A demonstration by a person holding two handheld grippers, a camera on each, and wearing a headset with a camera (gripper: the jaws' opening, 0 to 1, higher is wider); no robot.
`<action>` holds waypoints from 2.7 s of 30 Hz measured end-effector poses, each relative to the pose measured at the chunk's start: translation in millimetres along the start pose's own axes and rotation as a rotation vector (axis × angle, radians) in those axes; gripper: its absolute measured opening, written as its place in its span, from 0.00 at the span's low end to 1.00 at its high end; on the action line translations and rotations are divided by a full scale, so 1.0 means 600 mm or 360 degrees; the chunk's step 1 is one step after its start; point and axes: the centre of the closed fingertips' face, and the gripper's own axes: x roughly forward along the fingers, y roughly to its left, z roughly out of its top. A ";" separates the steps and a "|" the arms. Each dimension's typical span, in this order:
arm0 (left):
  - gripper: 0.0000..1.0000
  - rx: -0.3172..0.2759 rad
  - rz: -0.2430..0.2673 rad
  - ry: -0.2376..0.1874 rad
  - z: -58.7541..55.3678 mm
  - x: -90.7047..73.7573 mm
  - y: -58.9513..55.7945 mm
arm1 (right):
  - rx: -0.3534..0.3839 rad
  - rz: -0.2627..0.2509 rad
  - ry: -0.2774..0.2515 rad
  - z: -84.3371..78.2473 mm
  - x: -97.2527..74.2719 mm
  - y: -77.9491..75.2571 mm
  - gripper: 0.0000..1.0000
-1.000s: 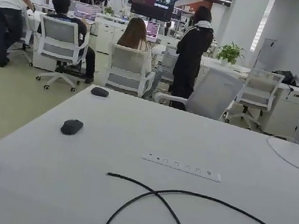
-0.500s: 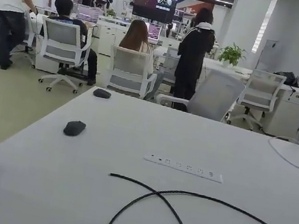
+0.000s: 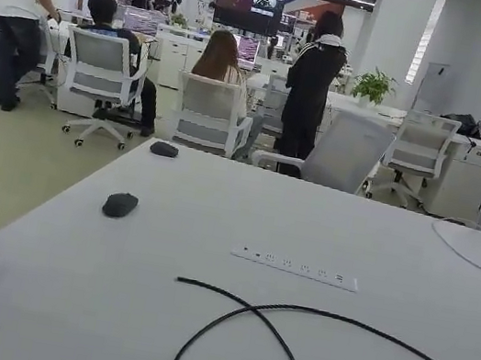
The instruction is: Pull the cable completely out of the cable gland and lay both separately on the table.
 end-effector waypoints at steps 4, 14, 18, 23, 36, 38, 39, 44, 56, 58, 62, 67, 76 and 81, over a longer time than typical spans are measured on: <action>0.46 0.0006 -0.0001 0.0007 -0.001 0.000 -0.001 | 0.0005 0.0003 -0.0001 0.000 0.000 0.001 0.64; 0.46 0.0003 0.0005 0.0004 0.000 -0.001 0.000 | 0.0007 0.0018 0.0006 -0.001 0.001 0.003 0.63; 0.47 0.0002 0.0013 0.0003 0.000 0.000 0.002 | 0.0014 0.0014 0.0005 0.000 0.001 0.002 0.63; 0.46 0.0006 0.0009 0.0009 -0.001 0.000 0.002 | 0.0018 0.0000 0.0002 0.000 0.000 -0.001 0.65; 0.46 0.0008 0.0000 -0.0008 0.001 0.001 0.001 | 0.0004 0.0015 0.0010 -0.001 0.002 0.002 0.63; 0.45 0.0011 -0.0003 -0.0003 0.002 0.002 0.001 | 0.0003 0.0015 0.0014 -0.001 0.002 0.001 0.63; 0.45 0.0013 -0.0005 0.0003 0.001 0.003 0.001 | 0.0001 0.0018 0.0017 -0.001 0.003 0.002 0.63; 0.44 0.0019 -0.0005 0.0016 -0.001 0.003 -0.001 | -0.0004 0.0037 0.0016 -0.001 0.004 0.005 0.62; 0.51 0.0270 -0.0157 0.0191 -0.014 0.009 -0.040 | -0.0023 0.0098 0.0010 0.001 0.005 0.015 0.61; 0.53 0.0391 -0.0234 0.0250 -0.008 0.009 -0.058 | -0.0019 0.0098 0.0008 0.001 0.005 0.014 0.61; 0.55 0.0604 -0.0277 0.0225 0.041 0.015 -0.090 | 0.0004 0.0087 -0.0012 0.004 0.004 0.010 0.61; 0.55 0.0687 -0.0617 0.0150 0.090 0.064 -0.220 | 0.0011 0.0091 -0.0031 0.007 0.003 0.011 0.60; 0.50 0.0906 -0.0926 0.0327 0.054 0.170 -0.353 | -0.0017 0.0140 -0.0031 0.007 0.003 0.019 0.58; 0.45 0.0907 -0.0950 0.0334 0.039 0.214 -0.376 | -0.0011 0.0143 -0.0051 0.010 0.002 0.020 0.57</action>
